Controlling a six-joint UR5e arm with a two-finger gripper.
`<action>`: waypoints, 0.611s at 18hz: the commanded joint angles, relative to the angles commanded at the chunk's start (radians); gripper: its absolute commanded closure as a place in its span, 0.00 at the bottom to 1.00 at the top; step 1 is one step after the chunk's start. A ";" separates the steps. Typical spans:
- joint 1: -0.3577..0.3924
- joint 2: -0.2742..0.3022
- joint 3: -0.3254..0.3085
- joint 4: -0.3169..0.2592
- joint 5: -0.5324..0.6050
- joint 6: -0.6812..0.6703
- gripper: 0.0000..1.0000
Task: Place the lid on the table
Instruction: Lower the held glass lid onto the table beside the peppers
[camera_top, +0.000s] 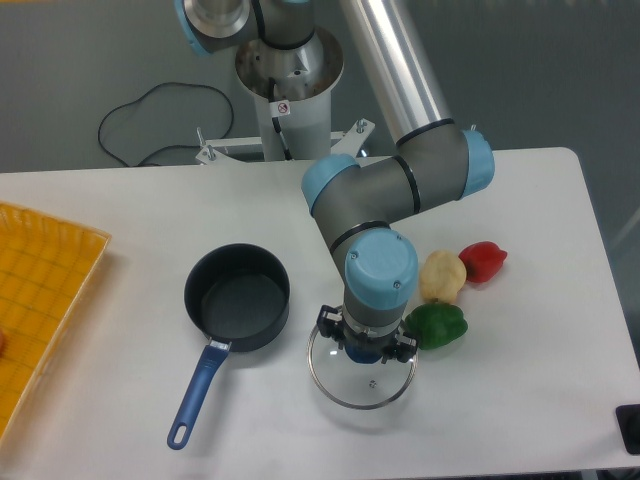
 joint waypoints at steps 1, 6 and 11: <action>0.000 -0.002 0.000 0.000 -0.008 0.000 0.48; -0.012 -0.012 0.000 0.012 -0.015 -0.005 0.48; -0.015 -0.026 -0.002 0.032 -0.017 -0.005 0.48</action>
